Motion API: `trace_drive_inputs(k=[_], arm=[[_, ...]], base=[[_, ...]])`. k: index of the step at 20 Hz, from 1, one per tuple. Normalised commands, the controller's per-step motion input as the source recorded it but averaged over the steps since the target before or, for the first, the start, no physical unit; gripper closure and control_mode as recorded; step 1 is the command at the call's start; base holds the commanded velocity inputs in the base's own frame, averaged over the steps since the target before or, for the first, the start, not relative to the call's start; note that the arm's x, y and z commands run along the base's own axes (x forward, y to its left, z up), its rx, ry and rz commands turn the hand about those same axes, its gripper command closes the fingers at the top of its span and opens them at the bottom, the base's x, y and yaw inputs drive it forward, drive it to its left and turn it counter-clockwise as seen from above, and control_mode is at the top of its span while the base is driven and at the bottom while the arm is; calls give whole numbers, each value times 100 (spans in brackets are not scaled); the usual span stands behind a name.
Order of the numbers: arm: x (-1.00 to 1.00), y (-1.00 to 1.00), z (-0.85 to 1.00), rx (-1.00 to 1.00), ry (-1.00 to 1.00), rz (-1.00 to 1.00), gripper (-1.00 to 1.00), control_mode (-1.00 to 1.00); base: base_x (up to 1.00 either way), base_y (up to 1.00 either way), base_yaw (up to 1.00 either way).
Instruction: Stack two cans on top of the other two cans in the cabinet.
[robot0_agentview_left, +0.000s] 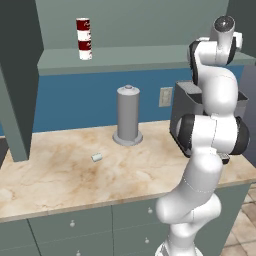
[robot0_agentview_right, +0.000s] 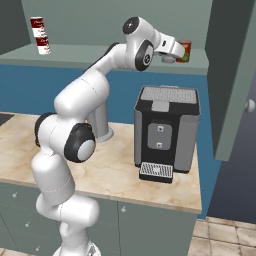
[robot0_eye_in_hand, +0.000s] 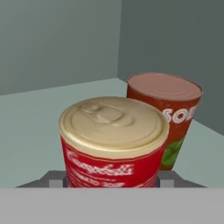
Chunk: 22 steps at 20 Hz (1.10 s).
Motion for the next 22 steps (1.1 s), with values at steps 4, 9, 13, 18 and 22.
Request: trace_drive_inputs(k=[4,9,13,18,22], arm=[[-1,0,12,0,-1,0,100,-100],[-4,0,27,-4,-7,0,100,-100],[0,0,34,-1,0,-4,100,-100],[0,1,27,-4,-1,-4,100,-100],[4,7,24,-2,0,-5,100,-100]], base=[[0,0,0],[0,0,0],[0,0,0],[0,0,0],[0,0,0]])
